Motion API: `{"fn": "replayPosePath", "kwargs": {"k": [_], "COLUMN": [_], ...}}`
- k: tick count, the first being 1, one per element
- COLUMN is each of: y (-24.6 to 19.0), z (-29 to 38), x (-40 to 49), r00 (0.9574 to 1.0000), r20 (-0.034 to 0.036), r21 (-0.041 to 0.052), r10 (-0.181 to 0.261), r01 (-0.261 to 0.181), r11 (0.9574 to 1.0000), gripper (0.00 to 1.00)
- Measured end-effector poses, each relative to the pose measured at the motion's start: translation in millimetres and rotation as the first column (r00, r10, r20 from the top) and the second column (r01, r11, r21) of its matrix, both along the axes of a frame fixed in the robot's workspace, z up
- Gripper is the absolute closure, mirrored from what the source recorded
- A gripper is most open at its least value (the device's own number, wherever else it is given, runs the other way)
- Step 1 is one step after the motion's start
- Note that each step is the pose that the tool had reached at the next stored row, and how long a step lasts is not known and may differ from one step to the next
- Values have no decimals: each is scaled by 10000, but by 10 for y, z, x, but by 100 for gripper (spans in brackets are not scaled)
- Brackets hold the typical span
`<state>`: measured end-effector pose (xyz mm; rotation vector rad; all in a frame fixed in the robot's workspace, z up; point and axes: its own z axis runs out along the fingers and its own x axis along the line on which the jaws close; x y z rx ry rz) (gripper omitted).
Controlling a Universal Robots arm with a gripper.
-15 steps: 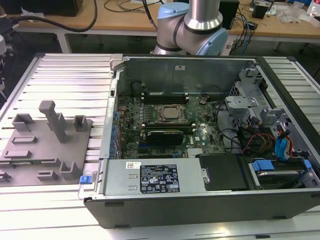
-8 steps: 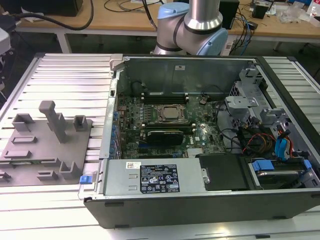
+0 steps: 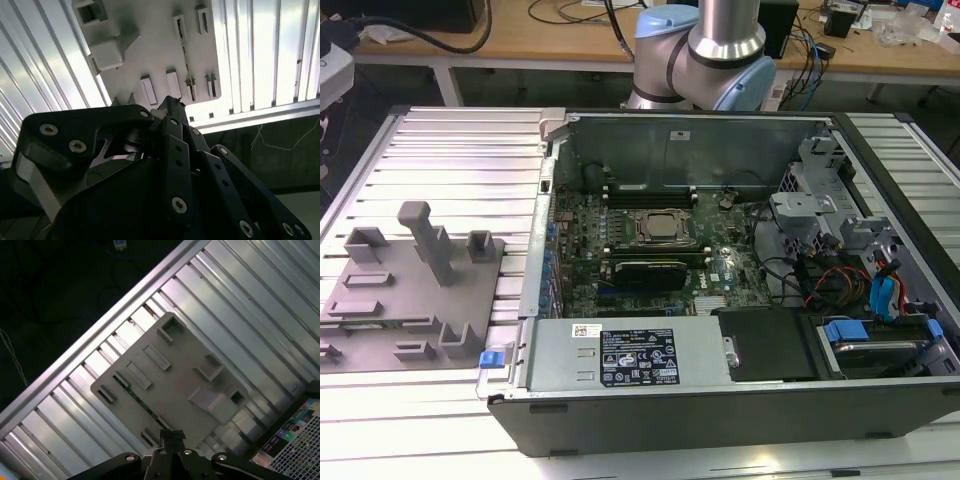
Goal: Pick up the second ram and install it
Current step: 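Pick up the second ram and move it above second insertion slot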
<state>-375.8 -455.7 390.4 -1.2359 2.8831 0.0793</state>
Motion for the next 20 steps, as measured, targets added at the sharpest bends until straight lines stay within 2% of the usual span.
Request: {"fn": "replayPosePath", "kwargs": {"k": [4,6,9,11,15,17,19,20], "y": [0,0,0,0,0,0,0,0], "z": [0,0,0,0,1,0,0,0], "x": [0,0,0,0,0,0,0,0], "r00": [9979,9930,9874,9808,9627,9566,9480,9451], "r20": [-1,0,-1,0,-1,0,-1,0], "r21": [0,0,0,0,-1,0,0,1], "r10": [641,1184,1584,1949,2705,2913,3183,3267], "r01": [-641,-1184,-1584,-1949,-2705,-2913,-3183,-3267], "r11": [9979,9930,9874,9808,9627,9566,9480,9451], "gripper": [89,89,89,89,89,89,89,89]}}
